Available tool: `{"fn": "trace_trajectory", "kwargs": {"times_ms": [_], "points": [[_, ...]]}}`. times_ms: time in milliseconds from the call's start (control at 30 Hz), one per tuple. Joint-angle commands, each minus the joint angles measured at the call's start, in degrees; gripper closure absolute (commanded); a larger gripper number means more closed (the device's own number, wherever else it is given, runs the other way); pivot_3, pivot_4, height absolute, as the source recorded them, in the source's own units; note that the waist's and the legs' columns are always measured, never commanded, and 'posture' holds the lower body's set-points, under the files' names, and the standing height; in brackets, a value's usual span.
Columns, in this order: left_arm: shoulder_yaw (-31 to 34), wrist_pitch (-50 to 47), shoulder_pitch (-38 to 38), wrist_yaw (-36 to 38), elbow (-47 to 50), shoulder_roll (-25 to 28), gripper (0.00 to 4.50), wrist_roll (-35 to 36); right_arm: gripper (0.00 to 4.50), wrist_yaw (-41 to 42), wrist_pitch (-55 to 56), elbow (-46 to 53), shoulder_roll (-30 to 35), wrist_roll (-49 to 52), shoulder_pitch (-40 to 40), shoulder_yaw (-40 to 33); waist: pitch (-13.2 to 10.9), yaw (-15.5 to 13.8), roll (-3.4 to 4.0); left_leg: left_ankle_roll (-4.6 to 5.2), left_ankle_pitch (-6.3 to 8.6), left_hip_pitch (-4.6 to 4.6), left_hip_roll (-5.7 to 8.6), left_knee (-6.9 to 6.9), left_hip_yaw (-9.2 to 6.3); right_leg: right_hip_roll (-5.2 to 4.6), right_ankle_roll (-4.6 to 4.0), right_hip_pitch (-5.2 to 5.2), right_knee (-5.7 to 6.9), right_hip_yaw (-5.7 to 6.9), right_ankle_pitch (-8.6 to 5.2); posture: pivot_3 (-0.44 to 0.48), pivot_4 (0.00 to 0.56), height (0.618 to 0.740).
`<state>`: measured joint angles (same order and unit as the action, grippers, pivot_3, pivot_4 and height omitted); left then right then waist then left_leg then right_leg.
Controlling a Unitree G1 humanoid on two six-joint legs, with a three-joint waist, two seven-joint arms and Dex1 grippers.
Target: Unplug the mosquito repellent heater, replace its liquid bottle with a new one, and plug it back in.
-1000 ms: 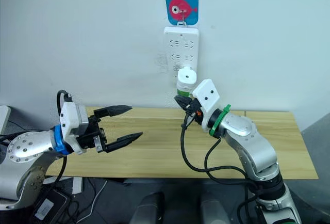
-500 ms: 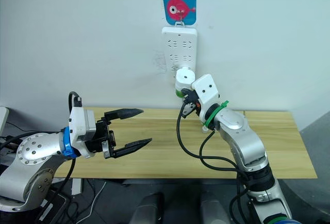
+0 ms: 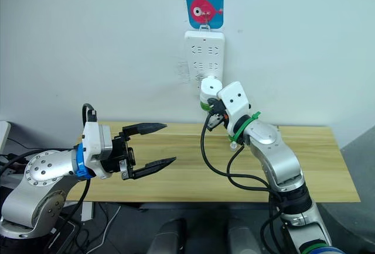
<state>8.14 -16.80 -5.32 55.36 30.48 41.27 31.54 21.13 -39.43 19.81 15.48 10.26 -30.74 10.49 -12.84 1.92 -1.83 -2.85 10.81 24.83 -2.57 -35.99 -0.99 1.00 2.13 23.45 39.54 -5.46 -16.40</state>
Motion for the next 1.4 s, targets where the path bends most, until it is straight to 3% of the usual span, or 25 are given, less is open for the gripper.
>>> {"fn": "trace_trajectory", "kwargs": {"times_ms": [33, 700, 967, 1100, 1233, 1400], "points": [[0.1, 1.3, -0.5, -0.5, 0.6, -0.4, 0.2, 0.0, 4.48, 1.4, -0.1, 2.4, 0.6, 0.7, -0.5, -0.4, 0.0, 0.0, 0.0, 0.0, 0.0, 0.0, 0.0, 0.0, 0.0, 0.0, 0.0, 0.0, 0.0, 0.0, 0.0, 0.032, 0.171, 0.74], [-0.6, 2.5, -0.5, -0.2, -0.4, -0.6, 0.2, -0.6, 4.48, -4.2, 0.6, -0.8, -1.0, -2.7, -2.2, -3.4, 0.0, 0.0, -0.01, 0.05, -0.06, -0.02, 0.01, -0.11, 0.03, 0.03, 0.04, -0.01, 0.08, -0.02, 0.17, 0.027, 0.165, 0.74], [-0.3, 3.2, 0.1, 0.1, -3.2, -0.4, 0.2, -1.4, 4.48, 5.3, -1.5, 8.7, 2.8, 4.8, 1.9, -1.7, 0.0, 0.0, -0.01, 0.11, -0.08, 0.01, 0.0, -0.03, 0.07, 0.02, 0.02, -0.01, -0.08, -0.01, 0.22, 0.024, 0.157, 0.74], [-0.6, 4.5, -0.2, -0.1, -7.6, 0.8, 0.2, -5.0, 4.48, 13.0, -1.6, 15.2, 11.5, 7.8, 6.4, -2.5, 0.1, -0.1, -0.02, 0.1, -0.07, 0.04, 0.01, 0.03, 0.04, 0.02, -0.06, -0.01, -0.15, 0.01, 0.27, 0.017, 0.135, 0.74], [0.0, 6.4, -0.3, 6.9, -13.2, 5.8, 0.0, -5.8, 3.57, 20.7, -1.5, 18.0, 22.1, 12.1, 11.6, -9.2, 0.3, -0.1, -0.13, 0.1, -0.07, 0.04, 0.06, -0.02, 0.09, 0.01, 0.0, -0.04, -0.23, 0.04, 0.24, 0.018, 0.109, 0.74], [-0.4, 2.9, -2.5, 11.6, -18.0, 11.2, 0.0, -5.3, 1.73, 29.2, 0.7, 17.3, 33.1, 15.2, 18.3, -17.1, 1.7, 0.0, -0.24, 0.1, -0.07, 0.01, 0.04, -0.04, 0.16, 0.01, 0.03, -0.07, -0.27, 0.05, 0.26, 0.018, 0.078, 0.74]]}}
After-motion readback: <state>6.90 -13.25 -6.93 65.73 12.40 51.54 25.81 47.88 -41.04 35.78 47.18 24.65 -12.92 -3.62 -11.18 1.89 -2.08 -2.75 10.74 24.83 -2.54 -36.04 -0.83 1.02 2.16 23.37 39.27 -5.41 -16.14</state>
